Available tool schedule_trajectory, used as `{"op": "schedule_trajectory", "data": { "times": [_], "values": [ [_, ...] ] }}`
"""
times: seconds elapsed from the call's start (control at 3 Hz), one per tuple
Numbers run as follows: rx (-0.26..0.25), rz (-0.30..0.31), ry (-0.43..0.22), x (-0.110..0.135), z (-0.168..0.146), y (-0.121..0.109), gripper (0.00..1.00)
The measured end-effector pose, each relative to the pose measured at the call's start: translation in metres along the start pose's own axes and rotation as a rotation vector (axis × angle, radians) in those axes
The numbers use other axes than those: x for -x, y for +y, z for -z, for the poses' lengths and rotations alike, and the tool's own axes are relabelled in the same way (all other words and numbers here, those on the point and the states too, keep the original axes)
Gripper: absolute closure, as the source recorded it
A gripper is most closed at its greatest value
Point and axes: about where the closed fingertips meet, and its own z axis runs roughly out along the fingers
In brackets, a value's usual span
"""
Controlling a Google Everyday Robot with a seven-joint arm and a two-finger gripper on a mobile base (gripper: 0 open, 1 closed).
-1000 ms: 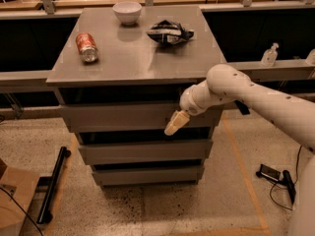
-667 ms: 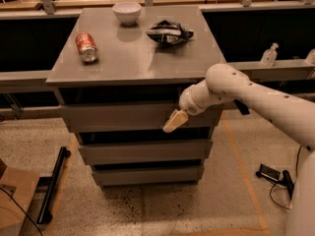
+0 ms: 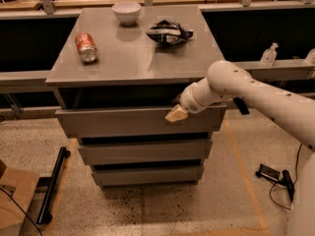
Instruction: Open top drawer
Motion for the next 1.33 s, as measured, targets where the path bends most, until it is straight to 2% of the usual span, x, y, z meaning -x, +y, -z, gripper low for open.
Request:
{"op": "schedule_trajectory", "data": {
  "times": [0.33, 0.67, 1.0, 1.33],
  "values": [
    [0.000, 0.000, 0.000, 0.002, 0.003, -0.001, 0.85],
    [0.000, 0.000, 0.000, 0.002, 0.003, -0.001, 1.00],
    [0.036, 0.016, 0.035, 0.004, -0.002, 0.002, 1.00],
    [0.086, 0.010, 0.112, -0.002, 0.007, 0.024, 0.85]
  ]
}}
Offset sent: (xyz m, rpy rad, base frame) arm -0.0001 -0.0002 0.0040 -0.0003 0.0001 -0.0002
